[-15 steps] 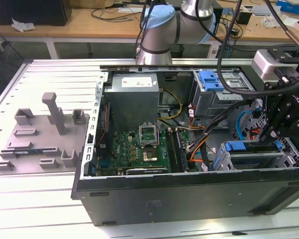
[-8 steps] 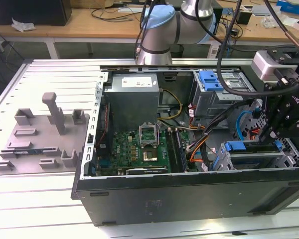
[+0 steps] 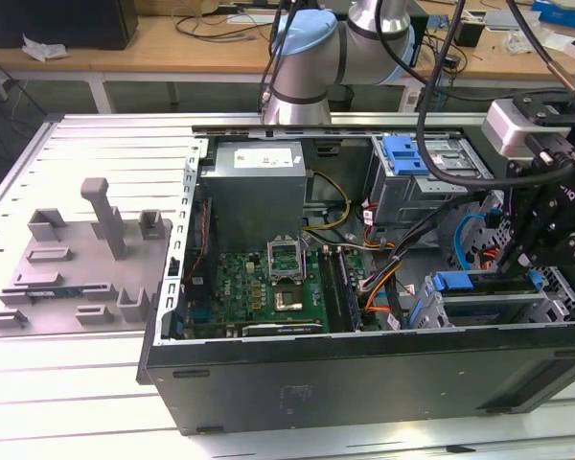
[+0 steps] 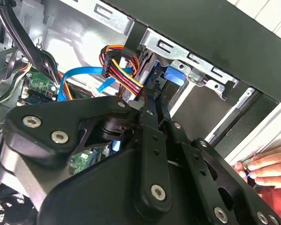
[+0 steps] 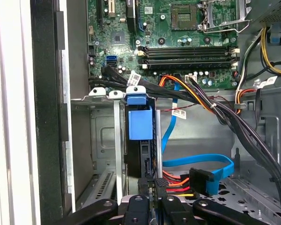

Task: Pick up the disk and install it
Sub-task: 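Insert the first disk wire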

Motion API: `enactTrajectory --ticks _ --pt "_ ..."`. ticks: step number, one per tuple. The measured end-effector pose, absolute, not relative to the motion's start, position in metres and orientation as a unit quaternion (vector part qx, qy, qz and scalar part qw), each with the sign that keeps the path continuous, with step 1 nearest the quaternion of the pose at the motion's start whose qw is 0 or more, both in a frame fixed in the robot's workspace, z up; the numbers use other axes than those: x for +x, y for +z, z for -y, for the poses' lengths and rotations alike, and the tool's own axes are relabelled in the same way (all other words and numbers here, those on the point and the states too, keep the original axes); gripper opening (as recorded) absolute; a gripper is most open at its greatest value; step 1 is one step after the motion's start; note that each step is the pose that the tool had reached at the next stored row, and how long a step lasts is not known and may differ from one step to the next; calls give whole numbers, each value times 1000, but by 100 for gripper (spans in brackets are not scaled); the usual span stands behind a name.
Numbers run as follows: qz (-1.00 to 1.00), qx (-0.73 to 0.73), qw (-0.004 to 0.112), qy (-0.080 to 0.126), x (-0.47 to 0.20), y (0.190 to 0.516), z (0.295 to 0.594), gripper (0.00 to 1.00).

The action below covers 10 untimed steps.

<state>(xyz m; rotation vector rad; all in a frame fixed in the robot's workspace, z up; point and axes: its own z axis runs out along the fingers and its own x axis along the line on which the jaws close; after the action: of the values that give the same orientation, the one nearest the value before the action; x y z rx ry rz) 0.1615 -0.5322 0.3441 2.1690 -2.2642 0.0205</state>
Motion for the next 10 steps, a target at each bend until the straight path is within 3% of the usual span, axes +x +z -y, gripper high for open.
enactTrajectory --ticks 10 --pt "722 692 2 6 162 342 532 16"
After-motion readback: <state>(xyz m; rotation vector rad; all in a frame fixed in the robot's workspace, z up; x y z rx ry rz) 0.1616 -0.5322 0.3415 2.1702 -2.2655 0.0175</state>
